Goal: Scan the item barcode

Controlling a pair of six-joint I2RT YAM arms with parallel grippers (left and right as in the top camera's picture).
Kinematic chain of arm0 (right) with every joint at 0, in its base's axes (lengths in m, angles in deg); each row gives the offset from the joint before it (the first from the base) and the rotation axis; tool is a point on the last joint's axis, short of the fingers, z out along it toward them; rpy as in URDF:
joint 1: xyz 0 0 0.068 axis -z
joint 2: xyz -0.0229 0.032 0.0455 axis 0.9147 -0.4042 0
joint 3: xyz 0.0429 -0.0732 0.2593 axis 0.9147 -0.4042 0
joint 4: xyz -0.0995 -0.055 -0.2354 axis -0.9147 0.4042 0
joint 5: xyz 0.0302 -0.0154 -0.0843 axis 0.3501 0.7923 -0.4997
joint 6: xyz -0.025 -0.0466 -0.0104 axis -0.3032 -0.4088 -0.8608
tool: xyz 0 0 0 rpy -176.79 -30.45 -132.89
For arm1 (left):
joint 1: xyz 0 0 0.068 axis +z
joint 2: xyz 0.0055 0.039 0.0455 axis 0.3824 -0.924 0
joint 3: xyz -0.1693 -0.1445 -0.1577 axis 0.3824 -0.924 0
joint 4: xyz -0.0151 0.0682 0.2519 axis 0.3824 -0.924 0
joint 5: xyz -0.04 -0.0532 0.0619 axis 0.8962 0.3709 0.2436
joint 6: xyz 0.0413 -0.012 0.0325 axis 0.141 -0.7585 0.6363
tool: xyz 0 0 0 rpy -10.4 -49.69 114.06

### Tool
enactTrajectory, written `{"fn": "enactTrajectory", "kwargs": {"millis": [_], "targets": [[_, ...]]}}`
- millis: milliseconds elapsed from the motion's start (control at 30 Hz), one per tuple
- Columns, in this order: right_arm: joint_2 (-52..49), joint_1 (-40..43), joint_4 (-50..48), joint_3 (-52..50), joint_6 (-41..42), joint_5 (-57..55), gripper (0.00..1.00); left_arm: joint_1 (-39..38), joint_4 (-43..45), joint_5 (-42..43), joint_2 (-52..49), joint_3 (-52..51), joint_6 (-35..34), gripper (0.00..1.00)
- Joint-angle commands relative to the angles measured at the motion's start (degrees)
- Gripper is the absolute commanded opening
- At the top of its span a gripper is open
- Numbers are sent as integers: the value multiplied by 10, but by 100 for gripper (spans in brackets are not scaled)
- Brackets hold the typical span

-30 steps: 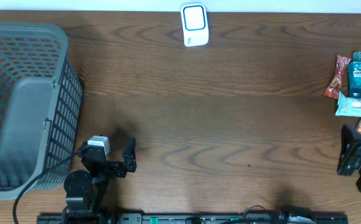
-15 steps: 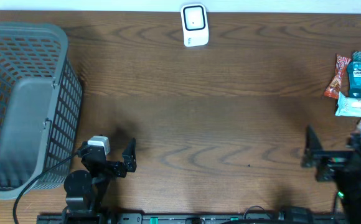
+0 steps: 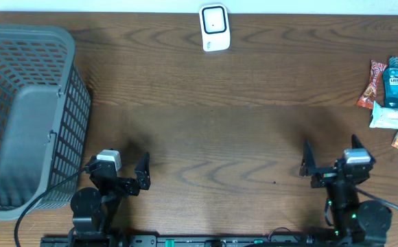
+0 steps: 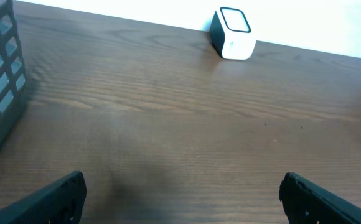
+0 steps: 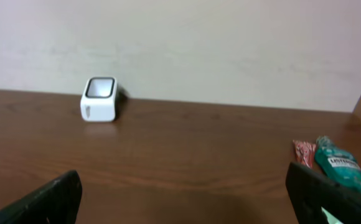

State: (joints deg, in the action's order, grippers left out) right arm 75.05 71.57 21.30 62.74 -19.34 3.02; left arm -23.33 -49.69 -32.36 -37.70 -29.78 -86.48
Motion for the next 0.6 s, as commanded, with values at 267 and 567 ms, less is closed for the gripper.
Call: {"fn": "enactTrajectory", "kwargs": {"millis": [267, 567], "targets": [[38, -5, -171, -151, 34, -9, 99, 2, -11, 9, 0, -9, -1, 98], [39, -5, -123, -168, 37, -52, 99, 2, -11, 9, 0, -9, -1, 98]]}}
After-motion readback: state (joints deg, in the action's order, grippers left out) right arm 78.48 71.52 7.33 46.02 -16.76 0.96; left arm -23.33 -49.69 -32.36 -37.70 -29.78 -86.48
